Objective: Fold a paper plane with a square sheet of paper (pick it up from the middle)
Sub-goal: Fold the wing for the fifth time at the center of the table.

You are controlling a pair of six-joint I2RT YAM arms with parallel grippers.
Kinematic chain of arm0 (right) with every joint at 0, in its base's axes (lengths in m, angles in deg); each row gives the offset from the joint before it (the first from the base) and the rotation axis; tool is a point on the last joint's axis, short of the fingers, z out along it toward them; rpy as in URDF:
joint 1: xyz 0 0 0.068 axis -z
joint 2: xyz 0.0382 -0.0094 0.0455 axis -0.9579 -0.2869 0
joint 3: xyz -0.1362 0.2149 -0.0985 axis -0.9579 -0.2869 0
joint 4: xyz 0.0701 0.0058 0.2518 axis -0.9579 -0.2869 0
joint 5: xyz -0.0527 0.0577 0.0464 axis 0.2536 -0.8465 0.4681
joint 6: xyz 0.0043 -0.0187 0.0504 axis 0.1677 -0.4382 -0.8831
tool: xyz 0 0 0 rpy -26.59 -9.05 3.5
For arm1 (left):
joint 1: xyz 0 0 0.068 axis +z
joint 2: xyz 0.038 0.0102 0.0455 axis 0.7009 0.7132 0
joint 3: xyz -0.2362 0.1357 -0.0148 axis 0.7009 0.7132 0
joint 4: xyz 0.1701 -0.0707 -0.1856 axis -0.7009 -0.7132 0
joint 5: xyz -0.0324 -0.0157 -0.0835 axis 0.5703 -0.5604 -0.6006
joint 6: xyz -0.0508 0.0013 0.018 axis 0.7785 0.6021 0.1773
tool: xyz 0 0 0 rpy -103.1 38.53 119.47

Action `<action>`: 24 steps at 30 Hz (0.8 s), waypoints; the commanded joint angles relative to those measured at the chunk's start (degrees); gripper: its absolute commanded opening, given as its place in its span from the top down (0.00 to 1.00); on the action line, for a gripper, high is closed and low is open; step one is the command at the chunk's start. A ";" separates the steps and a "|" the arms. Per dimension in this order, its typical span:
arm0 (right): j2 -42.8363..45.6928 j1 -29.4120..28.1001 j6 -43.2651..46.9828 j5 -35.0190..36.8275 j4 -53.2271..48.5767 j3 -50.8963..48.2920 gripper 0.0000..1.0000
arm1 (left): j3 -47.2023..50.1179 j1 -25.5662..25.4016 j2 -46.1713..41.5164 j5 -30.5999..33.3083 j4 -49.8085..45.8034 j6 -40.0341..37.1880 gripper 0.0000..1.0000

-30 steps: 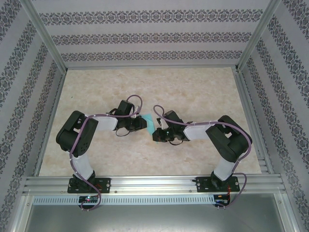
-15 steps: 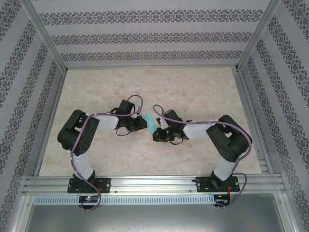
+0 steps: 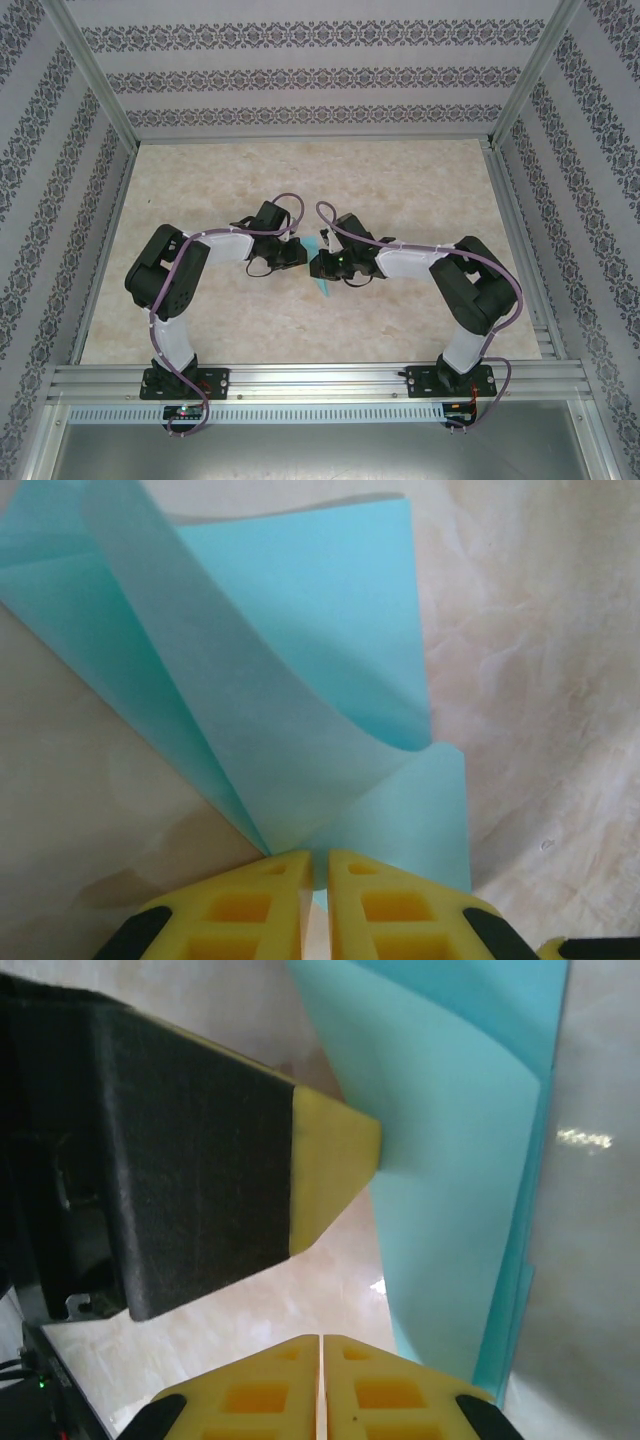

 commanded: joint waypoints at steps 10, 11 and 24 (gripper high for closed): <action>-6.01 1.12 0.06 4.92 -2.77 -0.39 0.90 | -0.39 -0.35 -1.77 -2.80 2.21 -2.19 0.83; -6.16 1.07 0.16 5.24 -3.19 -0.52 0.90 | -0.07 -0.45 -2.82 -3.88 3.99 -2.27 0.82; -7.26 1.25 0.33 5.39 -4.15 -1.08 0.90 | -0.39 -0.47 -3.17 -2.56 5.41 -5.70 0.81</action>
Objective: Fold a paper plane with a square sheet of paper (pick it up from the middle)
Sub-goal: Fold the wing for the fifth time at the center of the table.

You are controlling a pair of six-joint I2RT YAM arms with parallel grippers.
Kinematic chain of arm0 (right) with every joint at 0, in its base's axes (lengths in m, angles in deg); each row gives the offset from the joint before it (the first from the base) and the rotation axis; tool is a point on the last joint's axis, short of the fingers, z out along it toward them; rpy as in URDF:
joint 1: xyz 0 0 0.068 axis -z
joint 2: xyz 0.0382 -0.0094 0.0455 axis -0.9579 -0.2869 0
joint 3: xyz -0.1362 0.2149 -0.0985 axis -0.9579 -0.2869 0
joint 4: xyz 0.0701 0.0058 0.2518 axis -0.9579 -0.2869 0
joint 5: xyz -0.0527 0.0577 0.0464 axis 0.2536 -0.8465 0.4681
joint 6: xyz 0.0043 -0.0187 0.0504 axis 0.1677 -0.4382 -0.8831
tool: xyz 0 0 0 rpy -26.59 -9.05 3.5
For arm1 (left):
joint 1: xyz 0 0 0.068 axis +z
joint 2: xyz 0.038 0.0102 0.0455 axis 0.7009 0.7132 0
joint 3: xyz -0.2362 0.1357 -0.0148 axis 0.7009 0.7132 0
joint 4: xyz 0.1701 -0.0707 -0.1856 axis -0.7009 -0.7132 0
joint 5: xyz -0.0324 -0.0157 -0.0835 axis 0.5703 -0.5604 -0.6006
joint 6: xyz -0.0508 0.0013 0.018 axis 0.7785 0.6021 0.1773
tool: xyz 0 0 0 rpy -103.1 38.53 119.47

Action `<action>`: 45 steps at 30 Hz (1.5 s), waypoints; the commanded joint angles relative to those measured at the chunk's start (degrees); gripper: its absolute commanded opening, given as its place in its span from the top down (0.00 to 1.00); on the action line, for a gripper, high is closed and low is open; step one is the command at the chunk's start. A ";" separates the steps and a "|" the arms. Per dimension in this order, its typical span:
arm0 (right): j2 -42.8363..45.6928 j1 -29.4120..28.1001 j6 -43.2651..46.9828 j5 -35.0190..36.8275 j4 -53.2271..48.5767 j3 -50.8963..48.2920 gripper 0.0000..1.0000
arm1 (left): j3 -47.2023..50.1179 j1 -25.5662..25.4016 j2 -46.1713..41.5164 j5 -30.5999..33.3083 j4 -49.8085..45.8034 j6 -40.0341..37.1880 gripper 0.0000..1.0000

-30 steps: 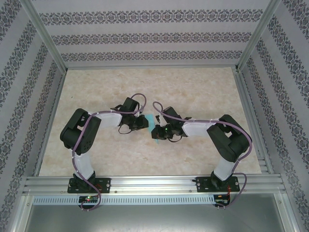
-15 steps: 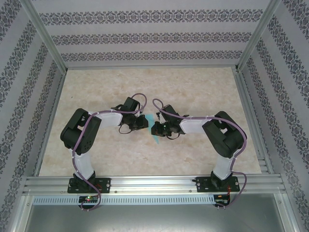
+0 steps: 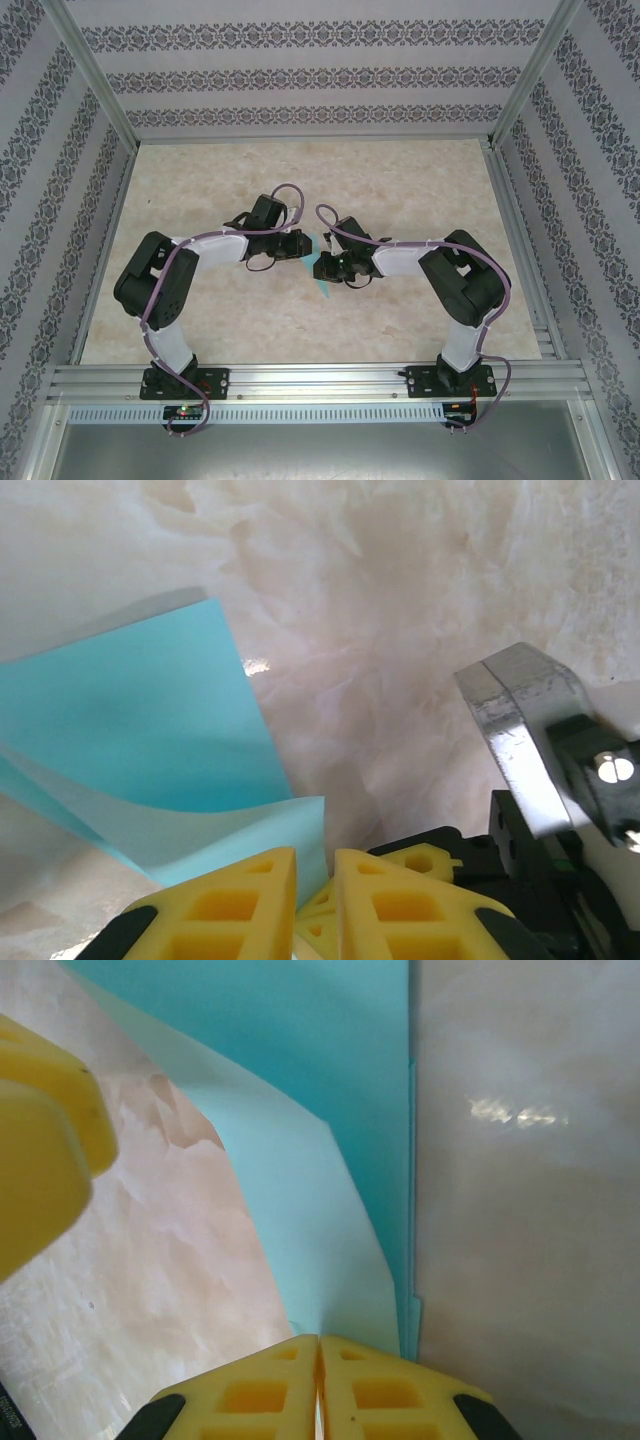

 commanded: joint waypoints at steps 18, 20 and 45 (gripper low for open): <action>-3.78 0.62 2.48 3.66 -7.11 -0.68 0.90 | -3.65 -0.23 7.71 5.99 -1.65 -3.65 0.83; -3.73 0.64 2.93 4.39 -7.95 -1.14 0.90 | -4.32 -0.17 8.47 6.59 -2.59 -4.39 0.83; -4.39 0.69 5.20 7.75 -11.74 -7.04 0.90 | -10.04 9.11 13.22 8.01 -5.67 -7.23 0.86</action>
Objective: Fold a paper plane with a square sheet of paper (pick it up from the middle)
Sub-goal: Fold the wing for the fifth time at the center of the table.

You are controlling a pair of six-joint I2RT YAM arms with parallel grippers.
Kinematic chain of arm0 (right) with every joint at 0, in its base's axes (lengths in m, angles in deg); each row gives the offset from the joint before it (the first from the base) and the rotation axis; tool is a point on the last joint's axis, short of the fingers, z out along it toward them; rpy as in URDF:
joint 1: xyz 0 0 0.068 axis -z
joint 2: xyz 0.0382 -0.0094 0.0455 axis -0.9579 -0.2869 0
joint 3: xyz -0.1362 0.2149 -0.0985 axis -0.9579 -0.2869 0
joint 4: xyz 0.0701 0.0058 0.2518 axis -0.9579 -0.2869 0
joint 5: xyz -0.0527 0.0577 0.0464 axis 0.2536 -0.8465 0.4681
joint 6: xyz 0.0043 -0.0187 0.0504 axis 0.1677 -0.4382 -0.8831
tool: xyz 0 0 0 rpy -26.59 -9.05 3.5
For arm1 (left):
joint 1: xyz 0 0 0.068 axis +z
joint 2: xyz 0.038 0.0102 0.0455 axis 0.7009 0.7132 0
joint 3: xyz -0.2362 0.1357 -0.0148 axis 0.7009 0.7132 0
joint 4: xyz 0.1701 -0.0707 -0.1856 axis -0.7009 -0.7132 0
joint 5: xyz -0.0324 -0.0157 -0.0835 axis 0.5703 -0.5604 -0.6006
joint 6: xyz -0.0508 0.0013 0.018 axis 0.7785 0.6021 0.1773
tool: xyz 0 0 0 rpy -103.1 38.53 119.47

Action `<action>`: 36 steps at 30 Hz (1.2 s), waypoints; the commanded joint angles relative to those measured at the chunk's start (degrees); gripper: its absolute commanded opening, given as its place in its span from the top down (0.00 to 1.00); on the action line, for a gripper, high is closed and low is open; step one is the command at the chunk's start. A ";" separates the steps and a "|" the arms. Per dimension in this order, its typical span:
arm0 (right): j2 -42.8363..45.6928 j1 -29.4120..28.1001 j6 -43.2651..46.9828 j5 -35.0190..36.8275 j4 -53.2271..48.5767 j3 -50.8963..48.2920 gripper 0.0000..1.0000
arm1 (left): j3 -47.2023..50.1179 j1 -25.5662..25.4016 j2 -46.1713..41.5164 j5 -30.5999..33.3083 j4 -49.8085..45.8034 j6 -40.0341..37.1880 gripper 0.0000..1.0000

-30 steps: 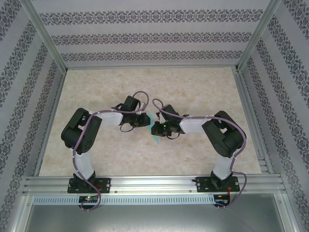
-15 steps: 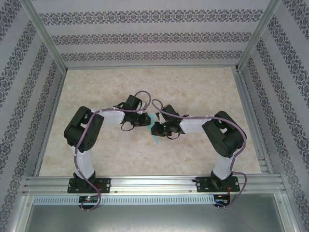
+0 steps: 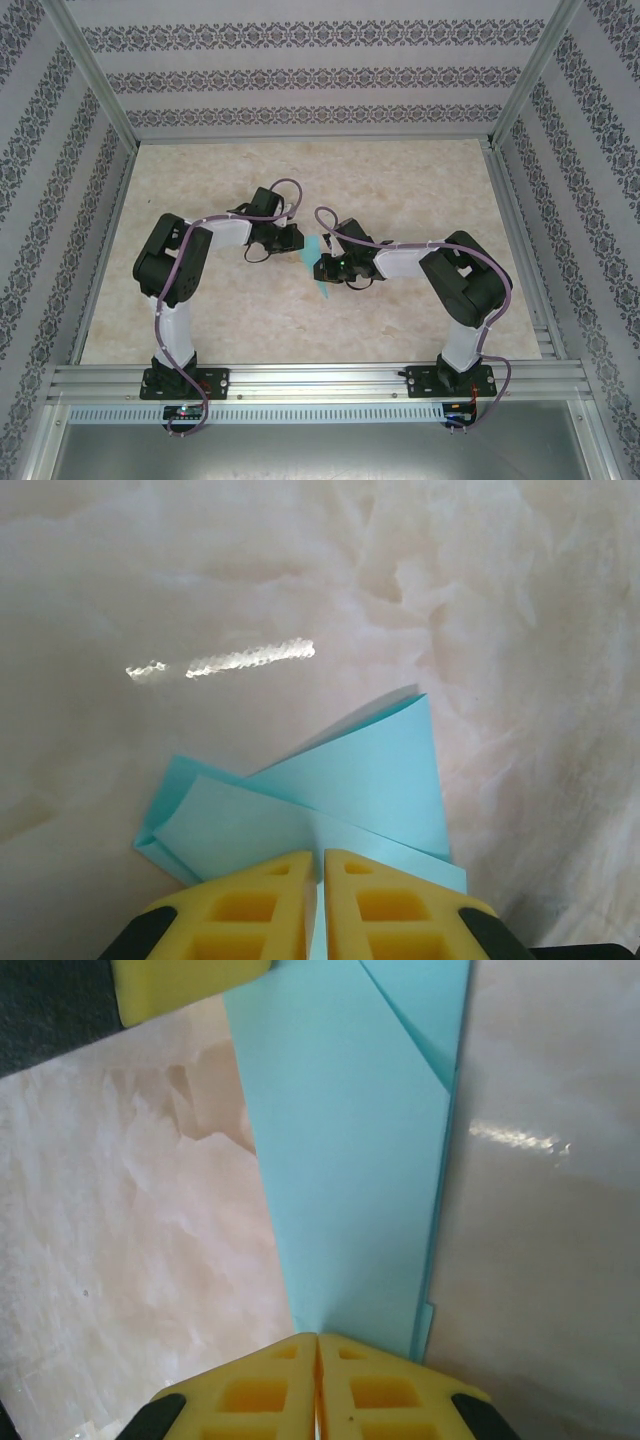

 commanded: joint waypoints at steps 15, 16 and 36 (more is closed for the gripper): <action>-4.34 0.68 0.94 6.99 -13.38 -5.12 0.90 | -1.23 7.67 2.22 5.58 1.01 -2.80 0.86; -4.42 0.66 0.90 6.82 -13.30 -5.05 0.90 | -1.50 7.70 1.72 4.84 1.03 -2.65 0.86; -3.42 0.60 -0.33 4.57 -11.28 -4.66 0.90 | 4.55 -2.39 -5.84 0.41 7.86 3.76 0.87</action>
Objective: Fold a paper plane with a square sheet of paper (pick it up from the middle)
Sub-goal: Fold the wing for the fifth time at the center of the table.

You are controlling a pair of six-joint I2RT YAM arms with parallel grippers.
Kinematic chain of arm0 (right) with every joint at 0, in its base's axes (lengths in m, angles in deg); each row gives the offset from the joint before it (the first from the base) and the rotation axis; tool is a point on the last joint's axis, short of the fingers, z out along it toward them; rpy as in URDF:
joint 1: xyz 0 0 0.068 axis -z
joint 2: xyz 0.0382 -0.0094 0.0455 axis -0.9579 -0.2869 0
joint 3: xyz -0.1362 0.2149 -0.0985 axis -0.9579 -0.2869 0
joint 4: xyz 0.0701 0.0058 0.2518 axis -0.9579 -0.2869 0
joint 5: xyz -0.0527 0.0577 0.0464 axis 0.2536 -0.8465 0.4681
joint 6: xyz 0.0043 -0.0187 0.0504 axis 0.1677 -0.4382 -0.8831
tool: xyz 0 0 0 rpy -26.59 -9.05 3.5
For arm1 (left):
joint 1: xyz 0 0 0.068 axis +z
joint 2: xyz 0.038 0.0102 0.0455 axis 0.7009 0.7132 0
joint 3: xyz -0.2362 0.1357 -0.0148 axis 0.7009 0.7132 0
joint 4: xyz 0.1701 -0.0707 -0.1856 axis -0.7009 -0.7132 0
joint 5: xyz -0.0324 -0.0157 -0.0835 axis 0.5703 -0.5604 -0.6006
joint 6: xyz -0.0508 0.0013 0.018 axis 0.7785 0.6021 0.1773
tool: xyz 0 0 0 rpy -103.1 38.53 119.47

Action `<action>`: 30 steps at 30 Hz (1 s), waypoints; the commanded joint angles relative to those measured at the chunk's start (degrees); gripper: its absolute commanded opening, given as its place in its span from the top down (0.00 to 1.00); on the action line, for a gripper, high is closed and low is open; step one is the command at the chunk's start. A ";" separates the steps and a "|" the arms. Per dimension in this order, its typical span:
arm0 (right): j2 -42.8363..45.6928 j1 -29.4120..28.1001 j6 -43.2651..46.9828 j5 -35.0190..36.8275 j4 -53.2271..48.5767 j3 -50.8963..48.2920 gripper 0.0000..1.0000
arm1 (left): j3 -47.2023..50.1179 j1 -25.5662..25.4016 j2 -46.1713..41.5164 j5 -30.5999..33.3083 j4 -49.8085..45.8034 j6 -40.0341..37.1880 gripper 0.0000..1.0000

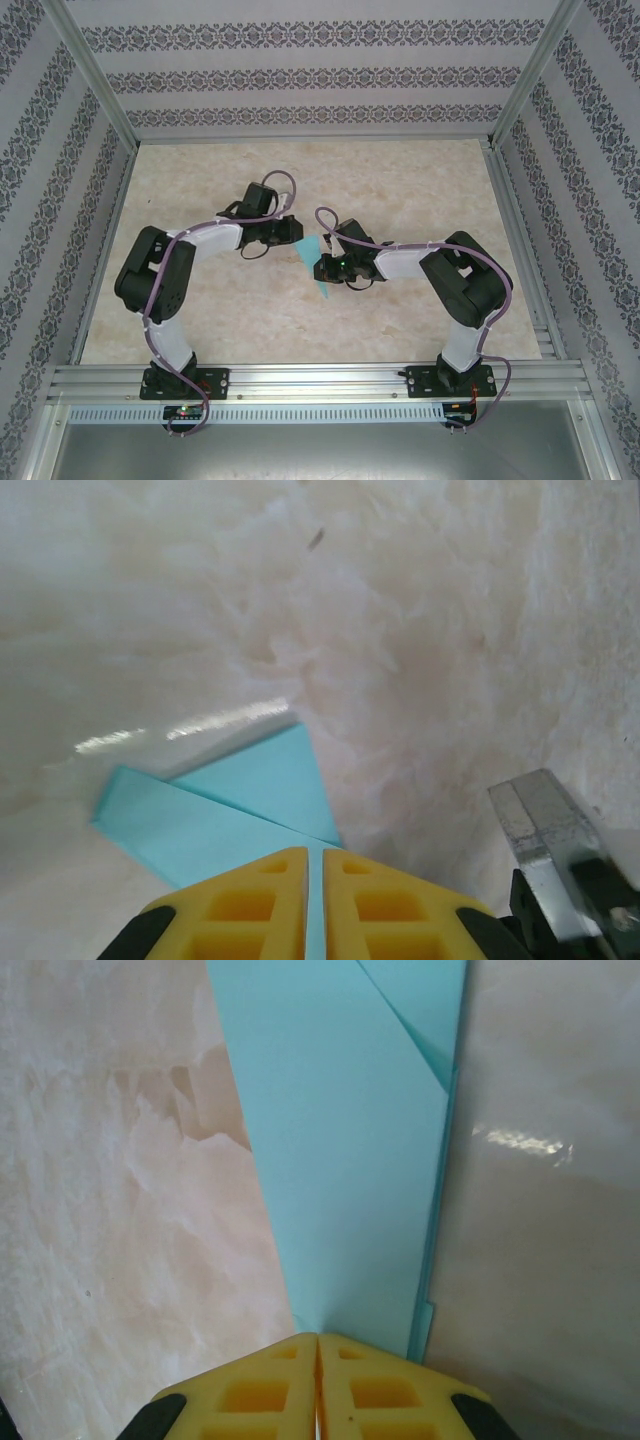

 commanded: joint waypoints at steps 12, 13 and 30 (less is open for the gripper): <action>-3.68 0.63 0.19 5.59 -14.60 -4.94 0.90 | -1.91 -0.18 8.47 9.20 -0.92 -0.66 0.89; -3.74 0.65 0.25 5.81 -15.04 -5.14 0.90 | -1.81 0.39 8.48 10.36 -1.05 -0.71 0.89; -3.66 0.68 0.82 6.68 -15.92 -5.91 0.90 | -5.40 6.91 9.17 10.53 -3.74 -2.98 0.89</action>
